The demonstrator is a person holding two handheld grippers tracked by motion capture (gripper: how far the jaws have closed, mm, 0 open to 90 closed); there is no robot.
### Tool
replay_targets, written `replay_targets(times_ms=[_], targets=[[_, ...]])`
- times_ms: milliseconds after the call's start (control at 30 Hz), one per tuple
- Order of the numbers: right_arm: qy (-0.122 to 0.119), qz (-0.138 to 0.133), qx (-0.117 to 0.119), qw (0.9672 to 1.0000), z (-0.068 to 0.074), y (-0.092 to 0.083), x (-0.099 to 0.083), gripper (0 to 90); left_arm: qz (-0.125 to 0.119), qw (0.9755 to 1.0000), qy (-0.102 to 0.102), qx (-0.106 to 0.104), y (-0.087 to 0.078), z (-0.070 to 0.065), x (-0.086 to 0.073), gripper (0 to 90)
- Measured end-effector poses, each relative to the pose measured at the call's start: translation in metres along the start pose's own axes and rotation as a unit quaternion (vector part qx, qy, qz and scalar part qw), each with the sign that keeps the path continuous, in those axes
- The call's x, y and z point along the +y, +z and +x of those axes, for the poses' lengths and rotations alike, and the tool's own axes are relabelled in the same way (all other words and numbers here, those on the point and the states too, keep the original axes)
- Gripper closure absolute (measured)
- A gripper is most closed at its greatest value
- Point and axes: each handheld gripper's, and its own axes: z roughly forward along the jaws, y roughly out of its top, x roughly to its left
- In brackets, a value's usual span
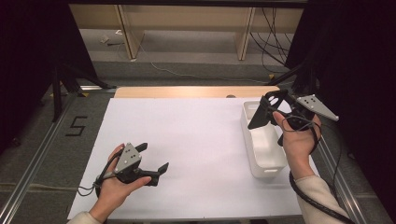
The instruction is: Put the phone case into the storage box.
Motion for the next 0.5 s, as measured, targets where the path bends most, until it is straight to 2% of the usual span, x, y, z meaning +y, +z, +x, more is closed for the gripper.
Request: replay_targets(times_ms=[500], targets=[[-0.002,0.013,-0.014,0.9998,-0.0079,0.0031,-0.0052,15.2,0.000,1.0000,0.001,-0.001,0.0002,0.0000,0.0000,2.0]])
